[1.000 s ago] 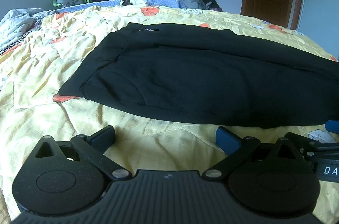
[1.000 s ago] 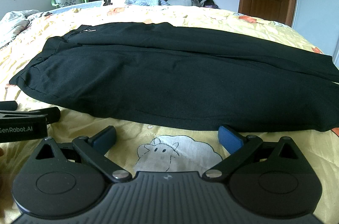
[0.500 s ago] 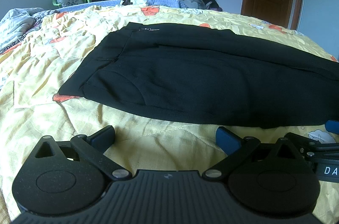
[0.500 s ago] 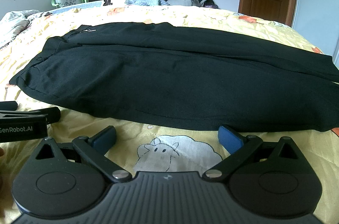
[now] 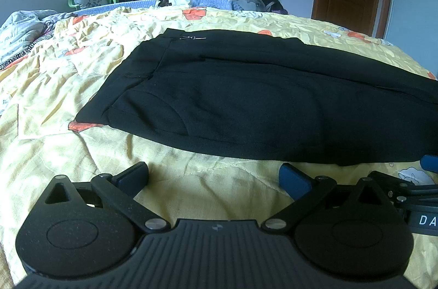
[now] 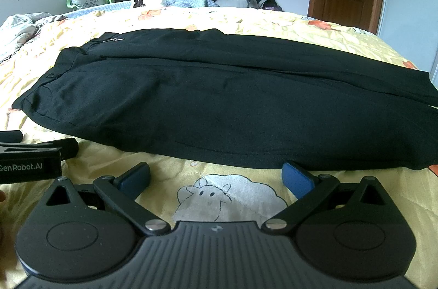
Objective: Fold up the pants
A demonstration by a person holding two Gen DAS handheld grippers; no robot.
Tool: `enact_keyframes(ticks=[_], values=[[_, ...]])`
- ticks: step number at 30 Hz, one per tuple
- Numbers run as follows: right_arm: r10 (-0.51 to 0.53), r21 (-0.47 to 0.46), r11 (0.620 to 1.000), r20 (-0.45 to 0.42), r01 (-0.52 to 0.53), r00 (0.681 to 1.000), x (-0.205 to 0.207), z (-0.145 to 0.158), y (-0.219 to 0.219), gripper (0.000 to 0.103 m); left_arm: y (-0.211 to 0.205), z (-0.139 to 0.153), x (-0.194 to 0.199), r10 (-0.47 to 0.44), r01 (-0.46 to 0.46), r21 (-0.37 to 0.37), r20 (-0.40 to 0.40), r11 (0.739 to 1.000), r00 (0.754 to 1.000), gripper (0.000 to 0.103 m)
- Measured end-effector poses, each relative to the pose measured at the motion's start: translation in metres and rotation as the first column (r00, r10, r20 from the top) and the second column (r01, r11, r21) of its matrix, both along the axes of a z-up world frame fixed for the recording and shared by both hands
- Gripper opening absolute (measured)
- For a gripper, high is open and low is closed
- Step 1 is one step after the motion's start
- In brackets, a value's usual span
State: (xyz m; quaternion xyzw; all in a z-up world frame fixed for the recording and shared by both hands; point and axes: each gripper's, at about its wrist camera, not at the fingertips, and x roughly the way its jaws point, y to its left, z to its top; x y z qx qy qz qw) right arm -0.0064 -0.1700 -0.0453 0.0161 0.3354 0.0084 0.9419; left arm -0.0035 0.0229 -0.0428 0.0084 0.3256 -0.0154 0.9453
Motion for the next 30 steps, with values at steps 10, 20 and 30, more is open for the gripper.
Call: enact_keyframes(ticks=[10, 20, 30], values=[[0.0, 0.0, 1.0, 0.0, 0.0, 1.0, 0.0, 0.0, 0.0, 0.103, 0.0, 0.0, 0.0, 0.0, 0.0, 0.0, 0.0, 1.0, 1.0, 0.103], [0.0, 0.001, 1.0, 0.0, 0.0, 1.0, 0.0, 0.0, 0.0, 0.103, 0.001, 0.0, 0.0, 0.001, -0.001, 0.0, 0.0, 1.0, 1.0, 0.103], [0.116, 0.048, 0.992, -0.053, -0.114, 0.992, -0.001, 0.012, -0.007, 0.103, 0.005, 0.004, -0.005, -0.002, 0.002, -0.016, 0.016, 1.0, 1.0, 0.102]])
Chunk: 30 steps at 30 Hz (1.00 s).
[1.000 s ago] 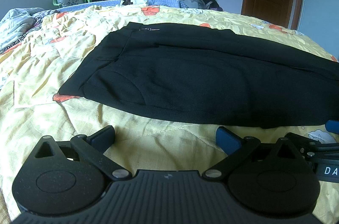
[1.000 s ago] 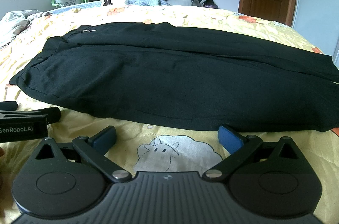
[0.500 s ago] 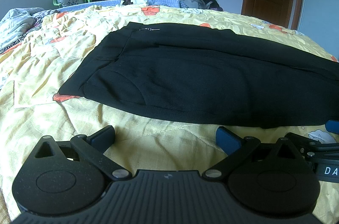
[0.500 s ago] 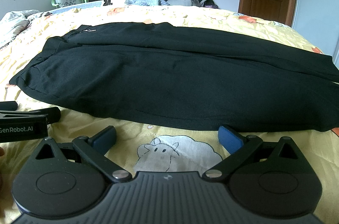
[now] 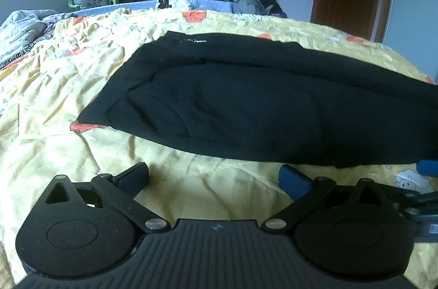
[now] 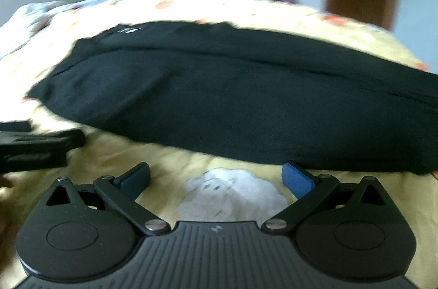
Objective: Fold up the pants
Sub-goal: 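Move both tools to the pants waistband and close both grippers on it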
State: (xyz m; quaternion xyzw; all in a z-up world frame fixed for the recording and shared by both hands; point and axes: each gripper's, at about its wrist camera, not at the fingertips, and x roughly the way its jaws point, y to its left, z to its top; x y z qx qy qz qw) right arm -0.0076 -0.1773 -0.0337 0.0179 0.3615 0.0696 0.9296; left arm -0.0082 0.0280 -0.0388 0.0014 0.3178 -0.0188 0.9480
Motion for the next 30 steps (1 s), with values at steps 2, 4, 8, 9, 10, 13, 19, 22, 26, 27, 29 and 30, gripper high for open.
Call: enact_keyframes(ticks=[2, 4, 8, 9, 10, 13, 19, 22, 26, 27, 29, 30], values=[[0.064, 0.091, 0.993, 0.089, -0.072, 0.994, -0.013, 0.019, -0.007, 0.103, 0.005, 0.005, -0.003, 0.005, -0.005, -0.004, 0.026, 1.0, 1.0, 0.102], [0.117, 0.075, 0.988, 0.205, -0.135, 0.972, -0.021, 0.043, -0.007, 0.103, 0.011, 0.011, -0.003, 0.02, -0.019, -0.006, 0.048, 1.0, 0.999, 0.102], [0.27, -0.069, 0.962, 0.389, -0.265, 0.881, -0.008, 0.072, -0.001, 0.103, 0.024, 0.025, 0.009, 0.041, -0.041, -0.012, 0.035, 0.999, 0.999, 0.101], [0.309, -0.105, 0.951, 0.358, -0.291, 0.881, 0.006, 0.075, 0.004, 0.103, 0.026, 0.029, 0.013, 0.046, -0.045, -0.009, 0.031, 0.999, 0.998, 0.101], [0.321, -0.14, 0.947, 0.321, -0.291, 0.891, 0.022, 0.077, 0.009, 0.103, 0.029, 0.032, 0.016, 0.047, -0.047, -0.004, 0.032, 0.999, 0.998, 0.101], [0.368, -0.187, 0.927, 0.305, -0.324, 0.878, 0.066, 0.078, 0.015, 0.103, 0.034, 0.041, 0.027, 0.055, -0.056, 0.032, 0.042, 0.998, 0.998, 0.102], [0.425, -0.092, 0.905, 0.18, -0.415, 0.887, 0.176, 0.069, 0.014, 0.103, 0.046, 0.049, 0.058, 0.068, -0.069, 0.08, 0.022, 0.994, 0.997, 0.099], [0.46, -0.08, 0.888, 0.157, -0.453, 0.874, 0.221, 0.06, 0.016, 0.103, 0.051, 0.051, 0.069, 0.077, -0.077, 0.069, 0.007, 0.995, 0.997, 0.099], [0.504, -0.082, 0.864, 0.12, -0.497, 0.855, 0.27, 0.049, 0.02, 0.102, 0.051, 0.049, 0.085, 0.088, -0.087, 0.074, -0.015, 0.994, 0.996, 0.1], [0.513, -0.076, 0.859, 0.11, -0.507, 0.852, 0.28, 0.046, 0.02, 0.102, 0.05, 0.047, 0.088, 0.087, -0.085, 0.081, -0.023, 0.993, 0.996, 0.1], [0.532, -0.049, 0.847, 0.076, -0.53, 0.843, 0.303, 0.04, 0.022, 0.096, 0.047, 0.044, 0.095, 0.083, -0.08, 0.094, -0.036, 0.992, 0.996, 0.1], [0.548, -0.026, 0.837, 0.052, -0.547, 0.835, 0.315, 0.036, 0.023, 0.089, 0.045, 0.042, 0.099, 0.083, -0.078, 0.101, -0.041, 0.992, 0.996, 0.1]])
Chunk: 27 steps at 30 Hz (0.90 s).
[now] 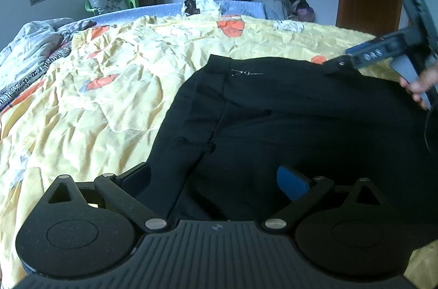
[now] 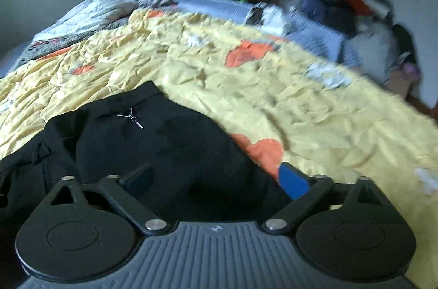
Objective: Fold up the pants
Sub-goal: 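Move both tools to the pants waistband and close both grippers on it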
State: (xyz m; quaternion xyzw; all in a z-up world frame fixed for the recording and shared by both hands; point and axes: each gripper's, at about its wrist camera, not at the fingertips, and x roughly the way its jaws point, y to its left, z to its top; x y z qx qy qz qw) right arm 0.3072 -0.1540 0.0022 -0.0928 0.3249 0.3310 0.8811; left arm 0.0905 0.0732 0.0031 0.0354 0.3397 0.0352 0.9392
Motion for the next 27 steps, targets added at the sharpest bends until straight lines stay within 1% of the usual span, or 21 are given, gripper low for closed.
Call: enact_keyframes(ticks=[1, 3, 6, 8, 9, 10, 11, 12, 13, 15, 16, 17, 18, 20, 22, 24, 26, 27], values=[[0.011, 0.001, 1.0, -0.021, -0.011, 1.0, 0.009, -0.003, 0.0, 0.082, -0.001, -0.001, 0.004, 0.0, 0.0, 0.006, -0.007, 1.0, 1.0, 0.1], [0.038, -0.003, 0.999, -0.059, -0.038, 0.998, 0.025, -0.01, 0.004, 0.075, -0.002, -0.001, 0.012, -0.003, 0.003, 0.011, -0.012, 1.0, 1.0, 0.1], [0.053, -0.027, 0.998, -0.08, -0.055, 0.995, 0.046, -0.018, 0.01, 0.075, -0.003, 0.002, 0.025, -0.008, 0.008, 0.012, -0.015, 1.0, 1.0, 0.1], [0.061, -0.018, 0.998, -0.105, -0.063, 0.993, 0.059, -0.023, 0.01, 0.075, -0.003, 0.006, 0.034, -0.015, 0.015, 0.009, -0.011, 1.0, 1.0, 0.1], [0.069, -0.009, 0.997, -0.12, -0.071, 0.99, 0.064, -0.025, 0.01, 0.069, -0.002, 0.008, 0.04, -0.018, 0.018, 0.004, -0.012, 1.0, 1.0, 0.101], [0.088, 0.006, 0.996, -0.14, -0.088, 0.986, 0.067, -0.027, 0.01, 0.055, -0.001, 0.011, 0.048, -0.019, 0.019, -0.005, -0.017, 1.0, 1.0, 0.101], [0.104, 0.017, 0.995, -0.144, -0.102, 0.984, 0.068, -0.028, 0.01, 0.048, 0.0, 0.013, 0.056, -0.02, 0.019, -0.018, -0.025, 1.0, 0.999, 0.101], [0.125, 0.021, 0.992, -0.133, -0.123, 0.983, 0.066, -0.027, 0.011, 0.028, 0.002, 0.016, 0.065, -0.019, 0.018, -0.039, -0.033, 0.999, 0.999, 0.101], [0.134, 0.007, 0.991, -0.119, -0.134, 0.984, 0.063, -0.025, 0.012, 0.017, 0.004, 0.019, 0.074, -0.015, 0.013, -0.061, -0.036, 0.998, 0.999, 0.101], [0.154, -0.059, 0.986, -0.054, -0.157, 0.987, 0.05, -0.02, 0.017, 0.009, 0.013, 0.026, 0.097, 0.004, -0.011, -0.136, -0.052, 0.991, 0.999, 0.101], [0.166, -0.09, 0.982, -0.01, -0.166, 0.986, 0.04, -0.017, 0.02, 0.008, 0.018, 0.029, 0.109, 0.011, -0.022, -0.177, -0.064, 0.984, 0.998, 0.1], [0.18, -0.12, 0.977, 0.034, -0.175, 0.983, 0.03, -0.014, 0.023, 0.008, 0.025, 0.032, 0.123, 0.022, -0.04, -0.23, -0.078, 0.972, 0.997, 0.1], [0.198, -0.161, 0.97, 0.086, -0.183, 0.976, 0.018, -0.011, 0.027, 0.007, 0.032, 0.035, 0.137, 0.037, -0.065, -0.291, -0.099, 0.955, 0.994, 0.099], [0.252, -0.243, 0.948, 0.181, -0.205, 0.951, -0.01, -0.006, 0.034, 0.007, 0.046, 0.039, 0.162, 0.055, -0.105, -0.418, -0.13, 0.903, 0.99, 0.099], [0.319, -0.331, 0.916, 0.261, -0.226, 0.911, -0.04, -0.003, 0.042, 0.007, 0.057, 0.041, 0.184, 0.067, -0.142, -0.517, -0.161, 0.844, 0.985, 0.099], [0.383, -0.406, 0.881, 0.312, -0.242, 0.87, -0.069, -0.002, 0.048, 0.007, 0.062, 0.042, 0.2, 0.062, -0.152, -0.586, -0.171, 0.796, 0.983, 0.1], [0.44, -0.483, 0.841, 0.348, -0.244, 0.828, -0.09, -0.005, 0.054, 0.007, 0.063, 0.039, 0.215, 0.037, -0.154, -0.63, -0.195, 0.761, 0.98, 0.1], [0.458, -0.499, 0.83, 0.352, -0.25, 0.816, -0.098, -0.005, 0.055, 0.007, 0.063, 0.036, 0.223, 0.024, -0.161, -0.65, -0.214, 0.742, 0.976, 0.1]])
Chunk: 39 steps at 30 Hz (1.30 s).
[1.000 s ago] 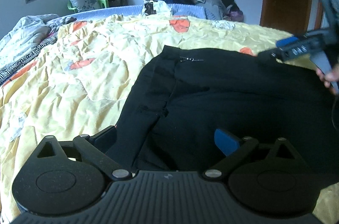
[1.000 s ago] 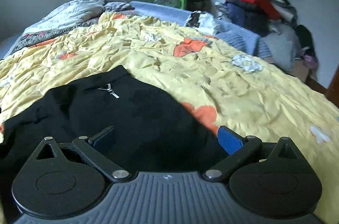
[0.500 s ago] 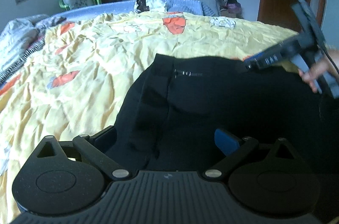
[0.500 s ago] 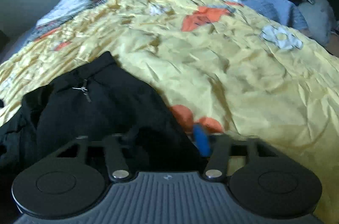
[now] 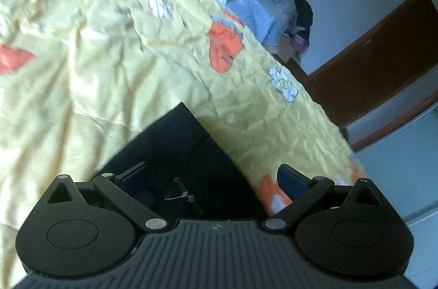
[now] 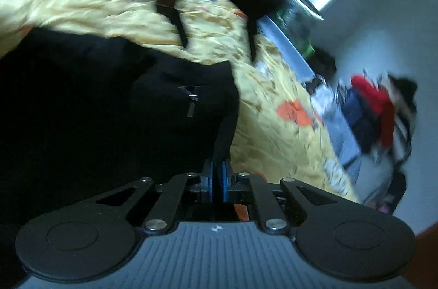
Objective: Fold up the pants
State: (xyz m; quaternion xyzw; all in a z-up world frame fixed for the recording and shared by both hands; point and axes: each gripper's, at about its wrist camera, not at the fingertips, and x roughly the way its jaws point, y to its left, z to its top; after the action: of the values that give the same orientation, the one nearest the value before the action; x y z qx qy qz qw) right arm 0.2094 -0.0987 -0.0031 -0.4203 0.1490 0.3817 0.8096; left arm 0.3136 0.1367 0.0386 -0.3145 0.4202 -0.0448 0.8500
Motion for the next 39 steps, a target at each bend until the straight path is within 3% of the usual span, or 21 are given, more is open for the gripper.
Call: enact_keyframes(ticks=[3, 5, 7, 9, 15, 16, 17, 18, 19, 21, 23, 26, 30, 32, 33, 34, 39], values=[[0.022, -0.021, 1.0, 0.05, -0.021, 0.998, -0.014, 0.0, 0.002, 0.007, -0.002, -0.017, 0.02, -0.013, 0.008, -0.065, -0.082, 0.998, 0.997, 0.094], [0.022, -0.02, 1.0, 0.06, -0.021, 0.998, -0.015, 0.001, 0.0, 0.007, -0.003, -0.027, 0.024, -0.023, 0.011, -0.103, -0.117, 0.995, 0.993, 0.077], [0.023, -0.012, 1.0, 0.065, -0.022, 0.998, -0.019, 0.003, -0.001, 0.007, -0.003, -0.033, 0.022, -0.028, 0.009, -0.135, -0.137, 0.991, 0.99, 0.019], [0.026, -0.023, 0.999, 0.071, -0.024, 0.997, -0.023, 0.002, 0.001, 0.007, -0.001, -0.033, 0.012, -0.014, -0.007, -0.162, -0.127, 0.987, 0.992, 0.005], [-0.013, -0.003, 1.0, 0.042, 0.013, 0.999, -0.028, 0.009, 0.0, 0.007, -0.004, -0.007, -0.031, 0.0, 0.0, -0.091, 0.0, 0.996, 1.0, 0.003], [-0.032, 0.018, 0.999, 0.062, 0.031, 0.998, -0.023, 0.01, -0.004, 0.01, -0.004, -0.006, -0.034, -0.002, 0.002, -0.087, 0.004, 0.996, 1.0, 0.003], [-0.056, 0.022, 0.998, 0.021, 0.056, 0.998, -0.013, 0.011, -0.008, 0.015, -0.004, -0.005, -0.037, 0.0, 0.001, -0.084, 0.005, 0.996, 1.0, 0.003], [-0.084, 0.015, 0.996, -0.071, 0.085, 0.994, 0.001, 0.012, -0.012, 0.03, -0.004, -0.005, -0.04, 0.0, 0.001, -0.083, 0.003, 0.997, 1.0, 0.003], [-0.111, 0.034, 0.993, -0.129, 0.116, 0.985, 0.014, 0.012, -0.017, 0.052, -0.005, -0.004, -0.044, -0.002, 0.003, -0.084, 0.006, 0.997, 1.0, 0.003], [-0.109, 0.125, 0.983, -0.185, 0.134, 0.977, 0.026, 0.014, -0.031, 0.074, -0.006, -0.001, -0.056, -0.009, 0.011, -0.068, 0.034, 0.998, 0.999, 0.003], [-0.102, 0.178, 0.974, -0.211, 0.141, 0.972, 0.03, 0.015, -0.037, 0.074, -0.007, 0.001, -0.068, -0.004, 0.006, -0.043, 0.055, 0.999, 0.998, 0.003], [-0.096, 0.151, 0.981, -0.161, 0.12, 0.982, 0.02, 0.01, -0.031, 0.074, -0.005, -0.002, -0.077, 0.007, -0.004, -0.05, 0.057, 0.999, 0.998, 0.003], [-0.127, 0.038, 0.991, 0.009, 0.127, 0.992, 0.007, -0.007, -0.003, 0.072, -0.006, -0.005, -0.079, 0.017, -0.014, -0.06, 0.057, 0.998, 0.998, 0.003], [-0.142, -0.014, 0.99, 0.075, 0.143, 0.987, 0.006, -0.019, 0.007, 0.044, -0.006, -0.006, -0.08, 0.024, -0.02, -0.065, 0.062, 0.998, 0.998, 0.003], [-0.154, -0.029, 0.987, 0.098, 0.158, 0.983, 0.006, -0.023, 0.01, 0.013, -0.006, -0.007, -0.082, 0.028, -0.023, -0.069, 0.063, 0.997, 0.998, 0.003], [-0.167, -0.034, 0.984, 0.118, 0.172, 0.979, 0.007, -0.025, 0.013, 0.008, -0.005, -0.008, -0.083, 0.033, -0.028, -0.079, 0.064, 0.996, 0.997, 0.003], [-0.157, -0.011, 0.987, 0.099, 0.159, 0.983, -0.01, -0.015, 0.011, 0.007, 0.002, -0.004, -0.104, 0.039, -0.028, -0.111, 0.096, 0.993, 0.995, 0.003]])
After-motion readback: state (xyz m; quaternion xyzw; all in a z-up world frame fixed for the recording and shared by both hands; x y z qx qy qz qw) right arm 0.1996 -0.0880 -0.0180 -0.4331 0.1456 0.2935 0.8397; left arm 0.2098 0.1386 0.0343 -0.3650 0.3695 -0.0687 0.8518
